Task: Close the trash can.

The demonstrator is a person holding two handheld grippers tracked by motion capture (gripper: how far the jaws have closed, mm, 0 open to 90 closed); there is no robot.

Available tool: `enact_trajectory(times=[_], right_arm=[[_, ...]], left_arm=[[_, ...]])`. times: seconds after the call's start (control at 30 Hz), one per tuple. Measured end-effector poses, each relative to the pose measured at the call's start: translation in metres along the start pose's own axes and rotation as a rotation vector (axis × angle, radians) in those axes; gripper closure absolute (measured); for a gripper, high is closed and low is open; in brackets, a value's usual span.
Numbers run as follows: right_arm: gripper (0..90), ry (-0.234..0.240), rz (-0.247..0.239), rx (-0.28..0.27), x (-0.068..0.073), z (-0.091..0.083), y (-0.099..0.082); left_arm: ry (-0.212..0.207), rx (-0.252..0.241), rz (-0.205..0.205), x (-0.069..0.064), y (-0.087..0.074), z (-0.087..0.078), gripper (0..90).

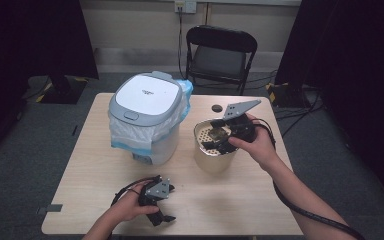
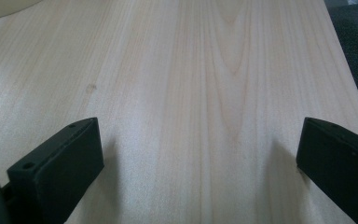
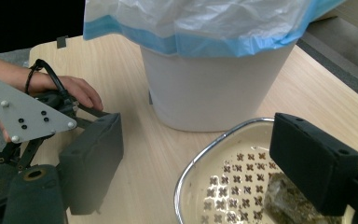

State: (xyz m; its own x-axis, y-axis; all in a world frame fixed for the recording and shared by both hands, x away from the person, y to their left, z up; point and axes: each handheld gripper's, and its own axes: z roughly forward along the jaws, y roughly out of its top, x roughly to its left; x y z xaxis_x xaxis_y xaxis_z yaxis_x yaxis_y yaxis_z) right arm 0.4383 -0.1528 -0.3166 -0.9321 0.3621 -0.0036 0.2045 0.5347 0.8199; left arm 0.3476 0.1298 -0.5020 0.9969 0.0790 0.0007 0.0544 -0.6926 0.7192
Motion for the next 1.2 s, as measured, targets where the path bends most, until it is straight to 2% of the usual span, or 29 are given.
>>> enact_trajectory(times=[0.1, 0.53, 1.2], right_arm=[[17.4, -0.002, 0.014, -0.004, 0.0, -0.003, -0.006], [17.3, -0.013, 0.021, 0.022, -0.002, -0.009, -0.028], [17.4, -0.009, 0.023, 0.043, 0.008, -0.025, -0.059]], left_arm=[[0.0, 0.001, 0.0, 0.0, 0.0, 0.0, 0.0], [-0.009, 0.003, -0.01, 0.0, 0.0, 0.0, 0.0], [-0.01, 0.003, -0.014, -0.001, 0.0, 0.0, 0.0]])
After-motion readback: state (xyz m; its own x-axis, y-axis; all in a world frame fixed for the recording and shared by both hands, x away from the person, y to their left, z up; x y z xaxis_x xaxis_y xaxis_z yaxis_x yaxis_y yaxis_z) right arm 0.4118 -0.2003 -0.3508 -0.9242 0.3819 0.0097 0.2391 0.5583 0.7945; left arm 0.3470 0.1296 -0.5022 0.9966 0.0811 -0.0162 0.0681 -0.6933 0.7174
